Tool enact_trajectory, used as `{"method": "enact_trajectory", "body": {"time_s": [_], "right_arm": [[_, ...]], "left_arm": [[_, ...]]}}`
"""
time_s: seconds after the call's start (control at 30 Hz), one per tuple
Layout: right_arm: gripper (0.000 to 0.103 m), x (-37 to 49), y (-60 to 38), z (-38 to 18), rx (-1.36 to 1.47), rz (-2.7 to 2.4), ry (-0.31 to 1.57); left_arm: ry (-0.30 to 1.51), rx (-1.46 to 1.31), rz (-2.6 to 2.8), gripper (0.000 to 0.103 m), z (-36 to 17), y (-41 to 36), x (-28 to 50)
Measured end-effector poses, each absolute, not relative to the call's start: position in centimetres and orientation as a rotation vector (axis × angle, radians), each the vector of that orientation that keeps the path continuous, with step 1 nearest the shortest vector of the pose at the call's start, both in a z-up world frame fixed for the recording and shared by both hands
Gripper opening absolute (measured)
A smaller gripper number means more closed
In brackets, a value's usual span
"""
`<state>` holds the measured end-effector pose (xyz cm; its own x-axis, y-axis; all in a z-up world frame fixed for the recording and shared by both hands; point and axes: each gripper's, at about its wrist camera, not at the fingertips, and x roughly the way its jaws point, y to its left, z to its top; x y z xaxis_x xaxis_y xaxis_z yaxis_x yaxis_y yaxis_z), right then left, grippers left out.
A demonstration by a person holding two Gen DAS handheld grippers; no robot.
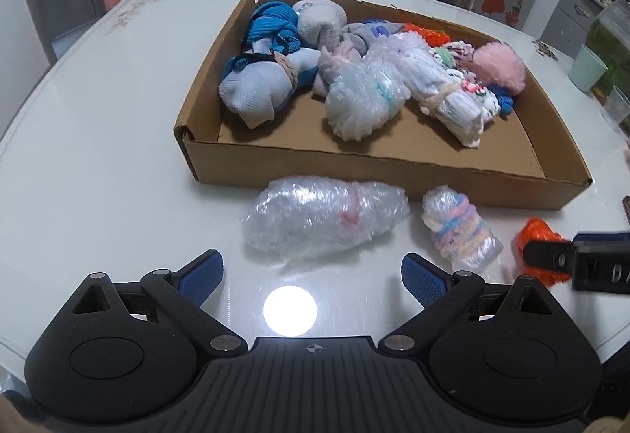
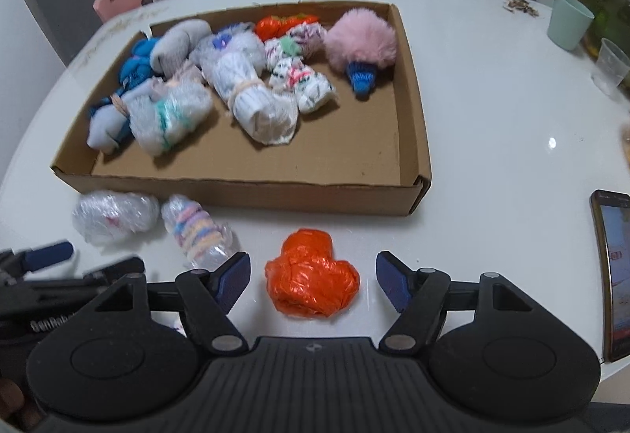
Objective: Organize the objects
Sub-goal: 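Move both grippers back to the bundles beside the tray, then grasp the clear bubble-wrap bundle with the left gripper while the right grasps the orange bag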
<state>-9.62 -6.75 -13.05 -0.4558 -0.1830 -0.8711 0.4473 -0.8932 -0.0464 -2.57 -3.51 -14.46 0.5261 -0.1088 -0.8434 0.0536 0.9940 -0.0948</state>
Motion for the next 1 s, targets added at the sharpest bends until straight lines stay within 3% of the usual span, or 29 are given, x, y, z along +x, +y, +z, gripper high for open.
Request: {"method": "enact_trajectory", "body": {"time_s": [1.0], "right_arm": [[0.056, -9.4, -7.6, -14.8, 1.408, -2.329, 0.462]], "left_arm": [[0.956, -0.033, -0.073, 0.102, -15.5, -4.0, -0.8]]}}
